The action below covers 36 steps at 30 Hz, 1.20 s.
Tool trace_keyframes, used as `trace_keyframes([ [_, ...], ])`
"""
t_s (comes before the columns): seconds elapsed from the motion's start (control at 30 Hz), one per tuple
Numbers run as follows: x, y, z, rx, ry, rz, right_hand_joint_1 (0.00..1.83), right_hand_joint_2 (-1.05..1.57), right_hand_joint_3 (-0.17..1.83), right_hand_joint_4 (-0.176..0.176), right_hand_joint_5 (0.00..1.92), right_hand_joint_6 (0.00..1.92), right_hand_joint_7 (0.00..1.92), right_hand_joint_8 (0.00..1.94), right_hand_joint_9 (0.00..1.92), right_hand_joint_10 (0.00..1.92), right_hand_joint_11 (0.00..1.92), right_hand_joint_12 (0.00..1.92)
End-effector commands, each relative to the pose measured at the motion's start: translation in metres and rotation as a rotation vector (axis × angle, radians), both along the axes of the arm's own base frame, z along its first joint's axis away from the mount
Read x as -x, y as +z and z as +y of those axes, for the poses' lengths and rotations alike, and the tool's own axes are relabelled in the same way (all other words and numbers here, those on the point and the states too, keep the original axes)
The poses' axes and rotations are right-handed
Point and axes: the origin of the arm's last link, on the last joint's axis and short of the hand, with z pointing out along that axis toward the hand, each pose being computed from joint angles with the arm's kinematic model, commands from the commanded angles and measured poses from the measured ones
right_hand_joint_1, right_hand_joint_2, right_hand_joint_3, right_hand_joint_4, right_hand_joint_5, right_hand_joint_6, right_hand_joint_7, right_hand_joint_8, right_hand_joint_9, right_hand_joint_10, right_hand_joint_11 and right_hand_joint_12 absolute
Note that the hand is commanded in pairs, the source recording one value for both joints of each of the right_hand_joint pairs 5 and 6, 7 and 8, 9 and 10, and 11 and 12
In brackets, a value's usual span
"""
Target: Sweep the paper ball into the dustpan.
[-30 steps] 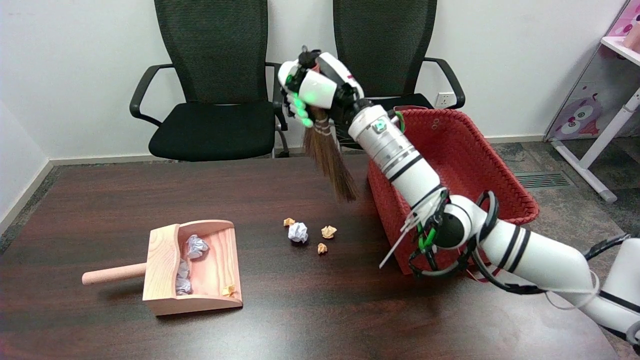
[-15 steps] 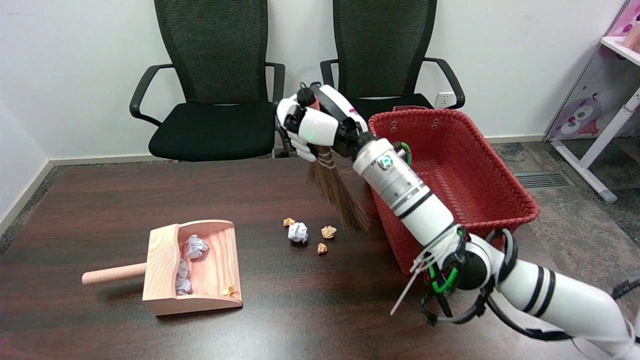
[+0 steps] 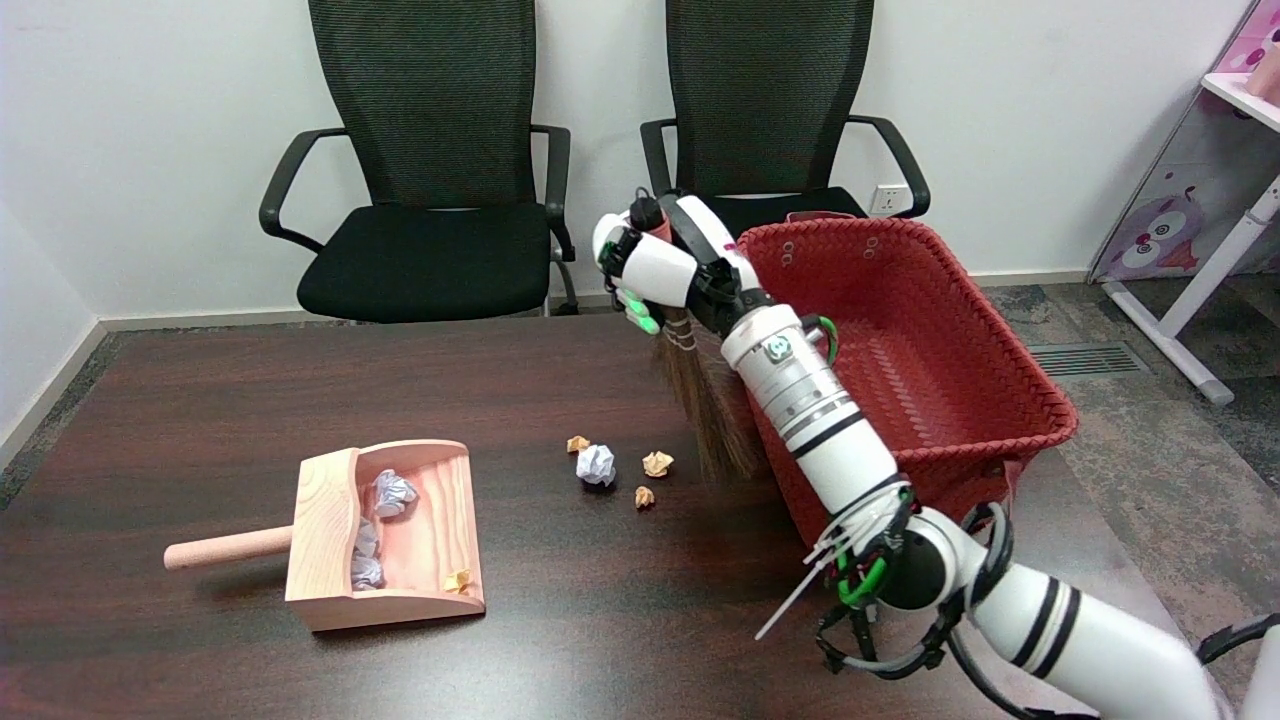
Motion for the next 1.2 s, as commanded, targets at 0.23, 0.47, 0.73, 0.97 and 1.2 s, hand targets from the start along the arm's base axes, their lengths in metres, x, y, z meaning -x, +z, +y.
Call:
trace_keyframes([
  [0.23,0.052,-0.012,-0.015,0.193,-0.049,0.0,0.78,1.57,1.83,0.007,1.92,1.92,1.92,1.92,1.92,1.92,1.92,1.92],
  [0.47,0.068,-0.022,-0.007,0.198,-0.045,0.023,0.77,1.54,1.83,0.006,1.92,1.92,1.92,1.92,1.92,1.92,1.92,1.92],
  [0.73,0.072,-0.044,-0.004,0.15,0.0,0.072,0.76,1.38,1.83,0.002,1.92,1.92,1.92,1.92,1.92,1.92,1.92,1.92],
  [0.97,0.083,-0.061,-0.001,0.111,0.036,0.126,0.74,1.39,1.83,0.003,1.92,1.92,1.92,1.92,1.92,1.92,1.92,1.92],
  [1.2,0.098,-0.064,0.004,0.094,0.005,0.063,0.74,1.39,1.83,0.002,1.92,1.92,1.92,1.92,1.92,1.92,1.92,1.92],
])
